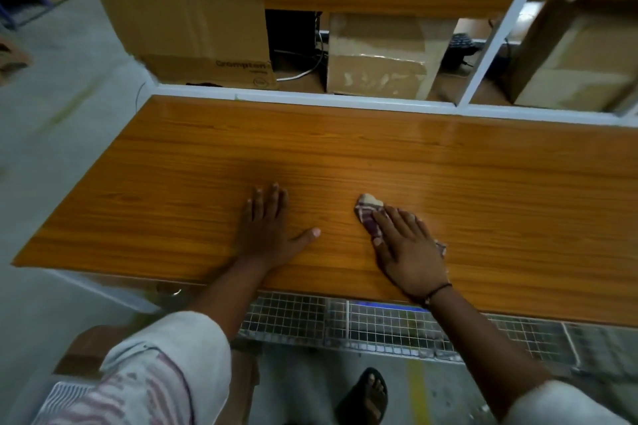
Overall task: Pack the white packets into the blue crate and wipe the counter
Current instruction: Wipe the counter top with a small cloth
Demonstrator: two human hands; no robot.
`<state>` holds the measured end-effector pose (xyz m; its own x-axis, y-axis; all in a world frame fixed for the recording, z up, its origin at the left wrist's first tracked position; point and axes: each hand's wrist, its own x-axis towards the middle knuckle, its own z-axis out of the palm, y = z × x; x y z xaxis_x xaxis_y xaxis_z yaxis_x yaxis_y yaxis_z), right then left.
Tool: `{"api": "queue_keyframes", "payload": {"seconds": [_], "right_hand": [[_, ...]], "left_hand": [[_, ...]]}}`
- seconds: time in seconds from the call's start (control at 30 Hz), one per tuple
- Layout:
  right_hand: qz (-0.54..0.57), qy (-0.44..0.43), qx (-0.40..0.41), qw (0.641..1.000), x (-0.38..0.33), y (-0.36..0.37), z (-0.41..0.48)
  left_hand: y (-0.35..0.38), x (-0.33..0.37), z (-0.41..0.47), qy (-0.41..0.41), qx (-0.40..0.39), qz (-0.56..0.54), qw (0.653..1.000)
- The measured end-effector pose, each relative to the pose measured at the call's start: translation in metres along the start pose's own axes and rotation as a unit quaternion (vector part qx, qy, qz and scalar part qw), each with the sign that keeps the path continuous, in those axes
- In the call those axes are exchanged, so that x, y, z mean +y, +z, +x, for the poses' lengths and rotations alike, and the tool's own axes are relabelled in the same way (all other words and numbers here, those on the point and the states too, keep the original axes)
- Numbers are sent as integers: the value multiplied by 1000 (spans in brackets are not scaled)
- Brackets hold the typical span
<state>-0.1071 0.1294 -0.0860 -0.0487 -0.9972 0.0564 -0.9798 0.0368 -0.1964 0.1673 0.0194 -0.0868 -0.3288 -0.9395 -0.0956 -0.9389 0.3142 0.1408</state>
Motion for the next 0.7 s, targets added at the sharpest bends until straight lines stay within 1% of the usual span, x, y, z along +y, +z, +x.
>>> {"api": "queue_keyframes", "payload": {"seconds": [0.17, 0.27, 0.4, 0.47, 0.6, 0.7], "right_hand": [[4, 11, -6, 1000, 21, -4, -11], [11, 29, 1, 1000, 41, -10, 6], [11, 76, -2, 997, 75, -13, 57], [16, 90, 3, 996, 90, -17, 88], [18, 84, 1, 996, 109, -23, 157], [21, 47, -5, 999, 100, -19, 214]], "left_hand": [[4, 31, 3, 34, -6, 3, 999], [4, 38, 14, 42, -1, 14, 999], [3, 43, 40, 79, 2, 29, 996], [1, 50, 59, 73, 6, 31, 997], [3, 62, 85, 32, -5, 41, 999], [4, 60, 86, 27, -14, 52, 998]]}}
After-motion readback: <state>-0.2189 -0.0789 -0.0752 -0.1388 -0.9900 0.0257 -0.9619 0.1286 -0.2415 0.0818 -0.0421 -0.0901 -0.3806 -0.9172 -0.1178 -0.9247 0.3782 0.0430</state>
